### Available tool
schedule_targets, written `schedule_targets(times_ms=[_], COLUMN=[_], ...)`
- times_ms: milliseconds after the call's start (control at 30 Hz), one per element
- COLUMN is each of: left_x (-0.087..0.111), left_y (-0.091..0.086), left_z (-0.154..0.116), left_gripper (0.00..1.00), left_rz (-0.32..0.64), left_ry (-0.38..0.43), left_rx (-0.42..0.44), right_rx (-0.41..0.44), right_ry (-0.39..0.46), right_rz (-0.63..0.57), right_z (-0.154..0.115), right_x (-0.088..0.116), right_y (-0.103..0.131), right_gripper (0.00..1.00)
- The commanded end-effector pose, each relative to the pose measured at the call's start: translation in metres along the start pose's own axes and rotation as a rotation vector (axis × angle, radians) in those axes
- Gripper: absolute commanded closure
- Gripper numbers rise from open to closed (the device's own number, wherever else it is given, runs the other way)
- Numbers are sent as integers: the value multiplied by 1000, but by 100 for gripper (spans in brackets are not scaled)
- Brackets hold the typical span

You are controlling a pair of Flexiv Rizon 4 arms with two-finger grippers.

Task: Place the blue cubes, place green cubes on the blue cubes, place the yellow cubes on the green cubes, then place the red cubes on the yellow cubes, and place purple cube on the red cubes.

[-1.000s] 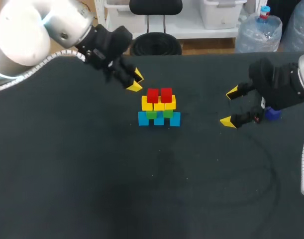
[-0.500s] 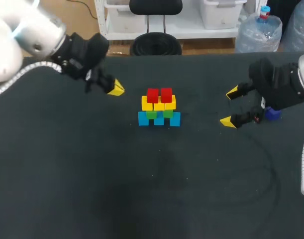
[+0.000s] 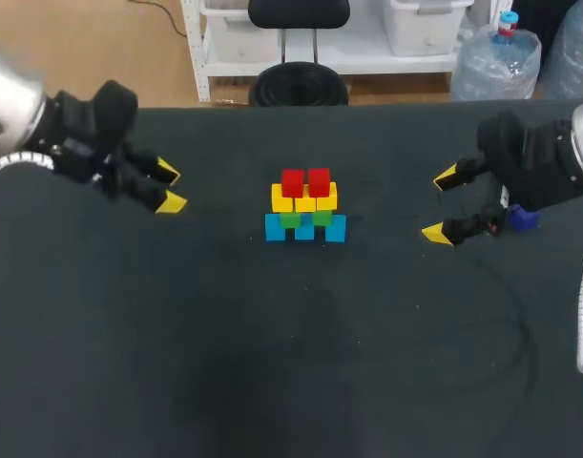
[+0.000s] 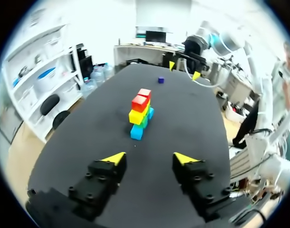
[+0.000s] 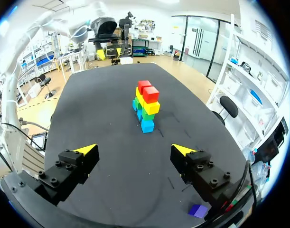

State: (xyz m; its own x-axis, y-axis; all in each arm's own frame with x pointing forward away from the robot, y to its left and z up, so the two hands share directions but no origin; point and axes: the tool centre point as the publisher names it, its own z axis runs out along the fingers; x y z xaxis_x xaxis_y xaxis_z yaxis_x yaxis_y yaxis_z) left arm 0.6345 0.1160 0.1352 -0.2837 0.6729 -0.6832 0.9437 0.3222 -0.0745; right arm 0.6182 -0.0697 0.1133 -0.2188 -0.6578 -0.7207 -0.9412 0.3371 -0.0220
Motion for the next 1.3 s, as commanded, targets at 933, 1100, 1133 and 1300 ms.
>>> schedule_targets(times_ms=[933,1100,1133,1300], left_x=[14,14,14,14], left_y=[-16,-16,-16,-16], left_z=[-14,-14,-14,-14], left_gripper=[0,0,0,0], left_rz=[-109,-109,-109,-109], left_ry=[-82,-82,-82,-82], left_rx=[-349,-349,-349,-349], right_rx=[48,63,66,-1], right_ry=[19,77,95,159], right_rz=[0,-72,-86,-212], right_z=[-5,-24,-26,-35], right_x=[12,33,37,46], right_y=[-20,-48,-53,-63], right_gripper=[0,0,0,0])
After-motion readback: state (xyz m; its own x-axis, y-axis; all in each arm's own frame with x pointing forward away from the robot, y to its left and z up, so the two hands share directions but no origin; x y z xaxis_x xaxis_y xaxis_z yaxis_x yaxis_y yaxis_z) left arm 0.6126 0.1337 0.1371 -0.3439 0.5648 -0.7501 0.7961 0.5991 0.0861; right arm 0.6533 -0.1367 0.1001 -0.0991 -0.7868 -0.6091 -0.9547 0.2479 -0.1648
